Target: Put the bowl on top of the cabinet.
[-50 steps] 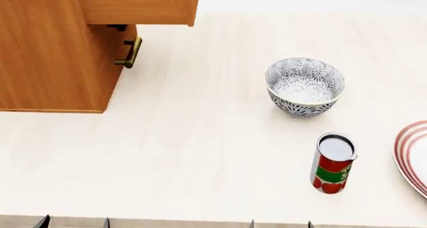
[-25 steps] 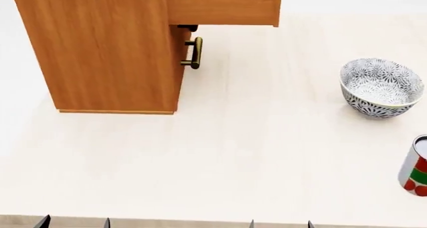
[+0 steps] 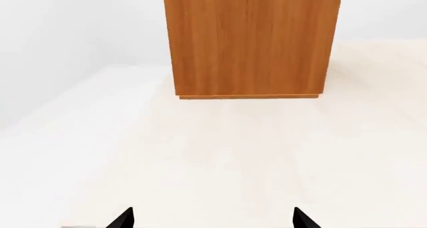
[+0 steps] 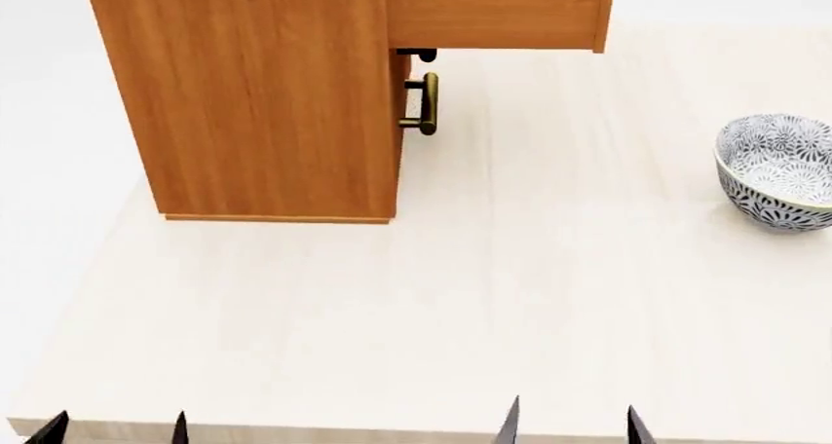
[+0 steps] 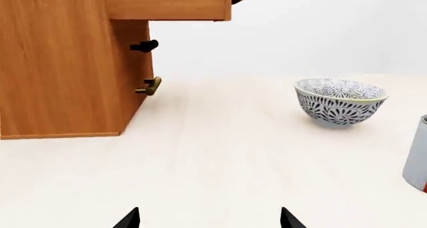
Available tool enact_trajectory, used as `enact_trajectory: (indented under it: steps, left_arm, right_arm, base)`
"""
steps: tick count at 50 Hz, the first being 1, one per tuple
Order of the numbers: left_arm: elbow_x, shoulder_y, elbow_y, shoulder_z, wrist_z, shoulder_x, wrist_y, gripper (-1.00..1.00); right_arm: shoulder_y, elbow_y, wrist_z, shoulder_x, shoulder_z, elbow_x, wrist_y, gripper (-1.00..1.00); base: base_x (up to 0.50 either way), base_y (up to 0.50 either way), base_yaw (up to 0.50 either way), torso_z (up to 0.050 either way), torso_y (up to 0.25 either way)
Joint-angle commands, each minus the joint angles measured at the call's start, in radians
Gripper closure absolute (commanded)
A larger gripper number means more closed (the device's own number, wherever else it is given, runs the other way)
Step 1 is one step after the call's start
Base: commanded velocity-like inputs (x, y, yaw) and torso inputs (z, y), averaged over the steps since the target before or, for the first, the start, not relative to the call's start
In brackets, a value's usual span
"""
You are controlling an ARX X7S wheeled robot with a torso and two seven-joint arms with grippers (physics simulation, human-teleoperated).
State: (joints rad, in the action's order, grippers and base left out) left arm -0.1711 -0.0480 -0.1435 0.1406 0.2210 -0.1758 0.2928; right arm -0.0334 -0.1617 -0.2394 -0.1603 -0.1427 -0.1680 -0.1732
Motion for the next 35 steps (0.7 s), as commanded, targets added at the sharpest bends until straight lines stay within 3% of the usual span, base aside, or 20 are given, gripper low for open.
enact_trajectory:
  steps: [1, 4, 7, 17, 35]
  left_arm:
    - [-0.154, -0.037, -0.432, -0.121, 0.077, -0.059, 0.507, -1.00]
    - [-0.190, -0.074, -0.585, -0.151, 0.101, -0.074, 0.598, -1.00]
    - [-0.217, -0.101, -0.609, -0.168, 0.107, -0.073, 0.651, -1.00]
    - [-0.227, -0.063, -0.602, -0.165, 0.092, -0.078, 0.624, -1.00]
    - [-0.193, -0.022, -0.588, -0.104, 0.077, -0.101, 0.548, -1.00]
  right_arm:
    - [-0.089, -0.469, -0.091, -0.072, 0.081, -0.143, -0.448, -1.00]
    - [-0.145, -0.583, -0.120, -0.087, 0.118, -0.196, -0.579, -1.00]
    - [-0.146, -0.616, -0.128, -0.089, 0.134, -0.213, -0.602, -1.00]
    - [-0.078, -0.561, -0.108, -0.079, 0.111, -0.187, -0.489, -1.00]
    - [-0.033, -0.522, -0.089, -0.085, 0.079, -0.166, -0.398, -1.00]
  base:
    - [0.00, 0.00, 0.00, 0.000, 0.000]
    - [0.00, 0.00, 0.00, 0.000, 0.000]
    - [0.00, 0.00, 0.00, 0.000, 0.000]
    - [0.05, 0.00, 0.00, 0.000, 0.000]
    - [0.37, 0.00, 0.00, 0.000, 0.000]
